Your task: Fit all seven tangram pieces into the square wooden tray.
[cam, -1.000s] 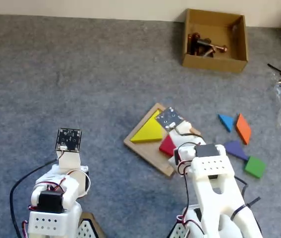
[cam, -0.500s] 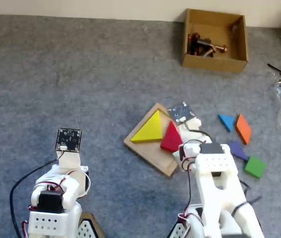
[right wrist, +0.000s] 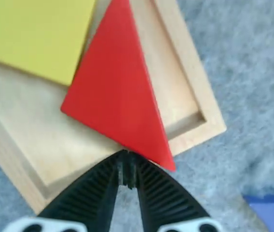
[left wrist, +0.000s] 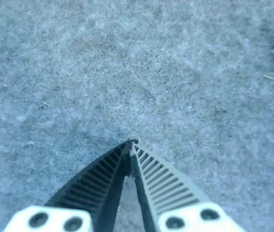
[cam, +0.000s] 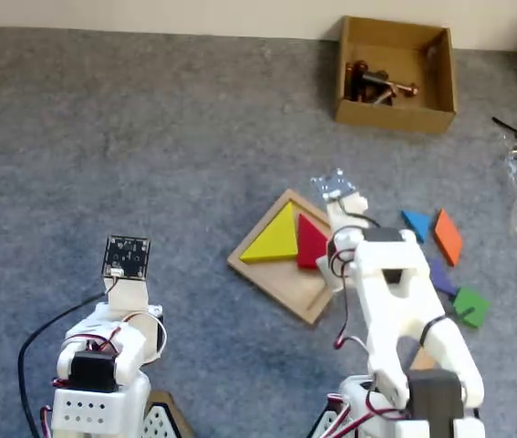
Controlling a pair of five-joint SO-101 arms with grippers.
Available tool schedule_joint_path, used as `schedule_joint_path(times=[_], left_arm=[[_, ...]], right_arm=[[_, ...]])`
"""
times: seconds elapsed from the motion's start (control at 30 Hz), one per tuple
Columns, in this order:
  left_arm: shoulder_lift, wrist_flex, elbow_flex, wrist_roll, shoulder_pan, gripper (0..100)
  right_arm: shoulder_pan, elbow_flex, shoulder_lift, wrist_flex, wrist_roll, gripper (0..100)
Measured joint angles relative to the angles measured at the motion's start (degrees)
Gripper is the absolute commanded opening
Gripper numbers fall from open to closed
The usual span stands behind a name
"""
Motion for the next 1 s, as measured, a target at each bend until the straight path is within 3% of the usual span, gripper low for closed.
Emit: schedule_joint_path(times=[0.7,1.0], left_arm=[[0.0,0.0,0.0,0.0,0.0,1],[0.0,0.0,0.0,0.0,0.0,1]], right_arm=[[-0.2,-16.0,14.9,0.3,-0.1,0.9],[0.4,-19.3,11.1,11.5,-0.1,0.9]])
